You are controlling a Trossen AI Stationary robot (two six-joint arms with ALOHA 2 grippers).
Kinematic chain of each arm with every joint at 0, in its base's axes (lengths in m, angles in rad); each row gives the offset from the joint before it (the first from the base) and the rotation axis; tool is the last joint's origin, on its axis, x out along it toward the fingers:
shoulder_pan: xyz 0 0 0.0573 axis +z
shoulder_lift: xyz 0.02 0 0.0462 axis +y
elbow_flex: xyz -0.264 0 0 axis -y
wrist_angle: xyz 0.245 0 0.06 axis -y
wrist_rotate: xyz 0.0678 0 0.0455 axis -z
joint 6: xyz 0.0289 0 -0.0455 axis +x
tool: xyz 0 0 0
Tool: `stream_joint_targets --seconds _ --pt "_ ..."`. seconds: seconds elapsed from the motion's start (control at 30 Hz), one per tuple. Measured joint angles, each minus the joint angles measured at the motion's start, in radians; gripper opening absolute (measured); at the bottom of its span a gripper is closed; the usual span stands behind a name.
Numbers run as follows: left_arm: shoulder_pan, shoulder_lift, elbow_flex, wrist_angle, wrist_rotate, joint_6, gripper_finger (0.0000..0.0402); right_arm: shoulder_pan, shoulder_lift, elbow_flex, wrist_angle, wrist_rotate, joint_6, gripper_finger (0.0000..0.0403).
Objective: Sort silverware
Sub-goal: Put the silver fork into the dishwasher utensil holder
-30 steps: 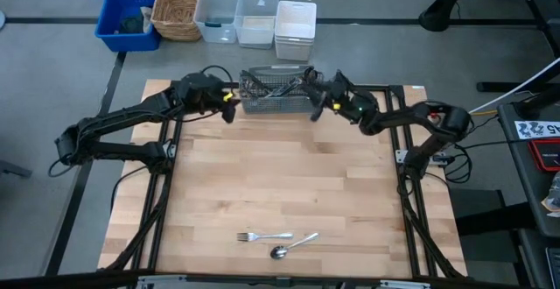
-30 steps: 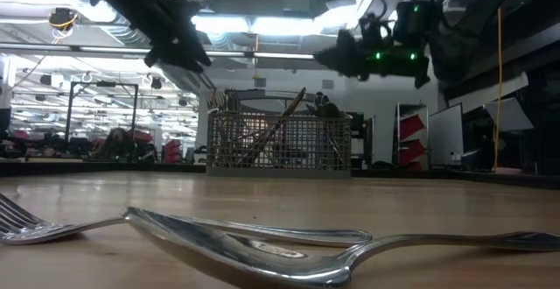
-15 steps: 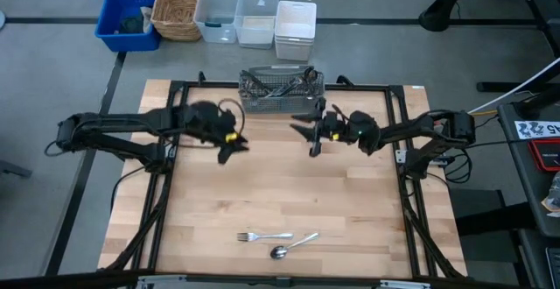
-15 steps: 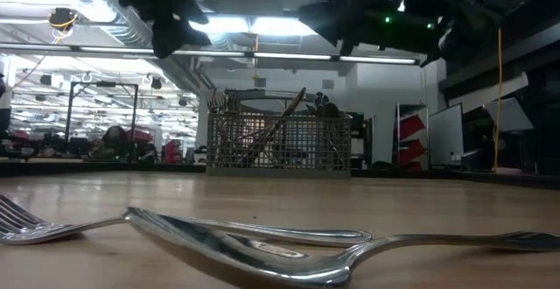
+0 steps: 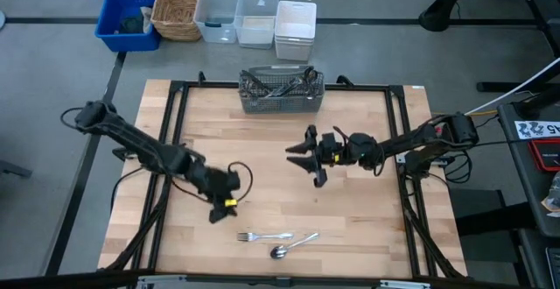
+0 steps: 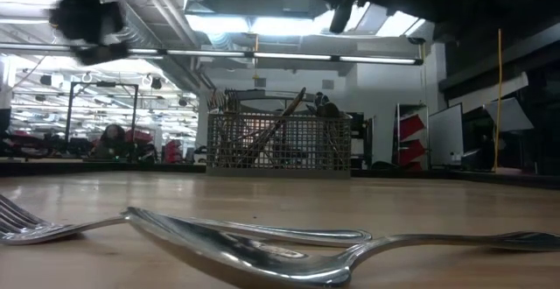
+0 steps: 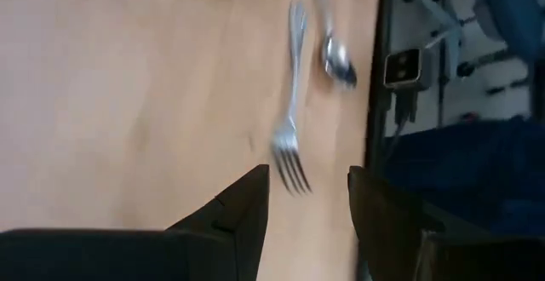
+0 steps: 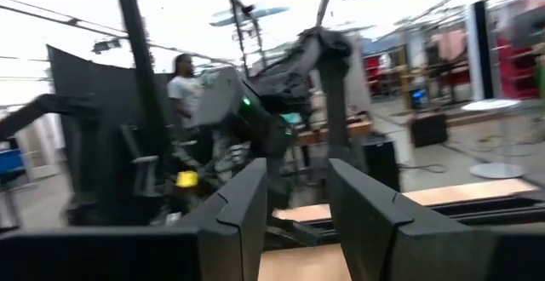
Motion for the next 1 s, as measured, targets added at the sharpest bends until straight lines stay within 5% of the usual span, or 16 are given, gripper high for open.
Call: stream_joint_targets --seconds 0.23,0.4,1.0 --pt "-0.158 0.118 0.0 0.004 -0.001 -0.567 0.0148 0.093 0.0 0.009 -0.017 0.001 0.008 0.0127" --pt "-0.219 0.203 0.0 0.028 -0.002 -0.84 0.0148 0.134 0.0 0.009 -0.033 0.042 0.01 0.0127" --pt "-0.234 0.393 0.0 0.269 -0.092 -1.069 0.0148 0.152 0.001 0.009 -0.092 0.061 0.031 0.0127"
